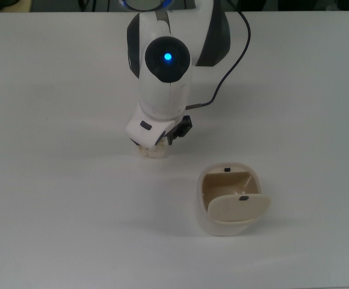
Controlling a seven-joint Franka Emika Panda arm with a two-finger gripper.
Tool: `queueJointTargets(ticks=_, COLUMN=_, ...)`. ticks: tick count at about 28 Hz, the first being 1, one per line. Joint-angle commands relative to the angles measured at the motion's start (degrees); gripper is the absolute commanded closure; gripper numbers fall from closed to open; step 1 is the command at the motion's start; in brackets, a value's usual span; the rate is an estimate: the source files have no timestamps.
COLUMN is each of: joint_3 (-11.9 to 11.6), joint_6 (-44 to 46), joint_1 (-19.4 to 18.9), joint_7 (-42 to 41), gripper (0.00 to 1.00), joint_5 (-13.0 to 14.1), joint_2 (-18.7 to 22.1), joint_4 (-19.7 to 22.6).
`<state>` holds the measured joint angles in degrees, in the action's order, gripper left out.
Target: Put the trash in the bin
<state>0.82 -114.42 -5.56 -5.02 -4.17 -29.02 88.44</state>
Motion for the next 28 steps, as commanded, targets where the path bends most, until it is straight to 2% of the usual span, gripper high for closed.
queueJointTargets(ticks=1, joint_3=-0.6, joint_6=-2.0, joint_1=-0.4, joint_7=0.5, gripper=0.81, joint_5=-1.4, joint_2=0.3, joint_4=0.1)
queueJointTargets(ticks=6, joint_3=-0.6, joint_6=-2.6, joint_1=-0.3, joint_7=0.1, gripper=0.85, joint_5=-3.2, joint_2=0.3, joint_4=0.1)
queueJointTargets(ticks=11, joint_3=-0.6, joint_6=-2.4, joint_1=-0.4, joint_7=-0.2, gripper=0.99, joint_5=-6.5, joint_2=0.3, joint_4=0.2)
queueJointTargets(ticks=14, joint_3=-0.6, joint_6=-2.4, joint_1=-0.3, joint_7=-0.2, gripper=1.00, joint_5=-7.6, joint_2=0.3, joint_4=0.6)
queueJointTargets(ticks=22, joint_3=-0.6, joint_6=-1.8, joint_1=-0.3, joint_7=0.0, gripper=1.00, joint_5=-7.5, joint_2=1.0, joint_4=0.7)
queueJointTargets(ticks=28, joint_3=-0.5, joint_6=-0.1, joint_1=-0.3, joint_7=0.0, gripper=1.00, joint_5=-6.9, joint_2=4.6, joint_4=0.7)
